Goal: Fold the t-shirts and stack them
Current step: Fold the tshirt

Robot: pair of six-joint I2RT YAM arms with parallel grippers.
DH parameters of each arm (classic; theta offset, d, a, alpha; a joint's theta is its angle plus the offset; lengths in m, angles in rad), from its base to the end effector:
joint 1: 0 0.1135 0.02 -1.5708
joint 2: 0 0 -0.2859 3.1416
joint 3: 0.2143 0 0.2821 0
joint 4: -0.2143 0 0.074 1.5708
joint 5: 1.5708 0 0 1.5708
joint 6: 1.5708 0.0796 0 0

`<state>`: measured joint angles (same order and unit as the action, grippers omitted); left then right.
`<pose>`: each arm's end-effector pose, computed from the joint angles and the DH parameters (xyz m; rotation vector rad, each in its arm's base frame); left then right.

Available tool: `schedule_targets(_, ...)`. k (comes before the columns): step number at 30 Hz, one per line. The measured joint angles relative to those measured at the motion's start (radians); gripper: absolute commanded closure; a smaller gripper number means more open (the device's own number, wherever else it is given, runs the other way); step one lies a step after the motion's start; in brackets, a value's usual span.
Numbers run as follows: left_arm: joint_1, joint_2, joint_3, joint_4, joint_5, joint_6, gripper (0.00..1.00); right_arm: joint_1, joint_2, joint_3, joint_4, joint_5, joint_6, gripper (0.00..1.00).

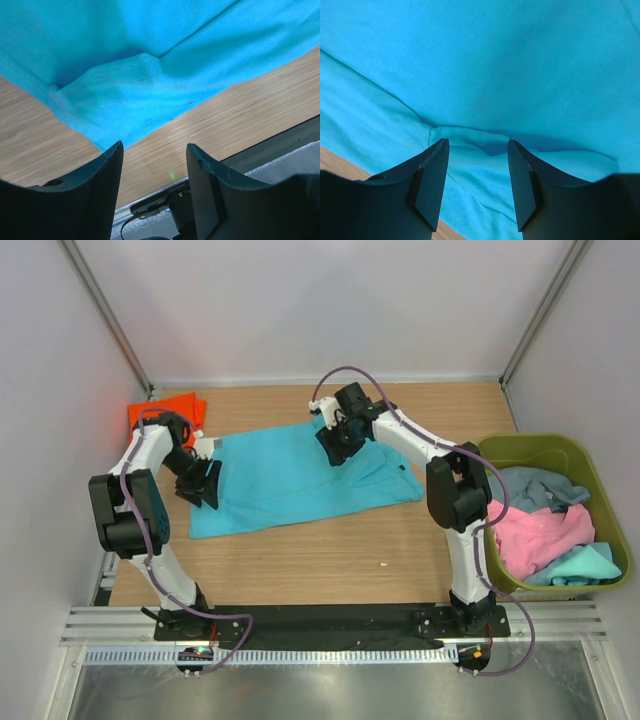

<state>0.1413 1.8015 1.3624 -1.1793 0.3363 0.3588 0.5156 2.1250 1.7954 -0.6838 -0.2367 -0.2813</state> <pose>0.3535 0.0237 0.1800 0.3199 3.0434 -0.5214 0.4526 0.2779 0.1957 -1.0855 2.3516 0.3922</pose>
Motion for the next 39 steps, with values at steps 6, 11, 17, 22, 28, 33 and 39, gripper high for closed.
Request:
schedule_targets(6,0.000,0.000,0.000,0.000,0.014,-0.002,0.46,-0.008,0.000,-0.077,-0.013,0.060,-0.004,0.45)
schedule_targets(11,0.000,0.000,-0.003,0.002,0.027,-0.007,0.46,-0.016,0.000,-0.082,-0.019,0.100,-0.004,0.49)
schedule_targets(17,0.000,0.000,-0.022,0.003,0.027,-0.007,0.46,-0.015,0.002,-0.082,-0.020,0.117,-0.004,0.50)
schedule_targets(22,0.000,0.000,-0.035,0.007,0.028,-0.011,0.47,-0.016,0.011,-0.080,-0.020,0.120,-0.004,0.53)
schedule_targets(28,0.000,0.000,-0.040,0.010,0.030,-0.012,0.47,-0.013,0.042,-0.071,-0.022,0.123,-0.010,0.96)
schedule_targets(33,0.000,0.000,-0.040,0.012,0.031,-0.012,0.48,-0.009,0.039,-0.080,-0.015,0.132,-0.013,0.99)
schedule_targets(39,0.000,0.000,-0.042,0.019,0.032,-0.012,0.48,-0.005,-0.046,-0.199,-0.013,0.150,-0.012,0.99)
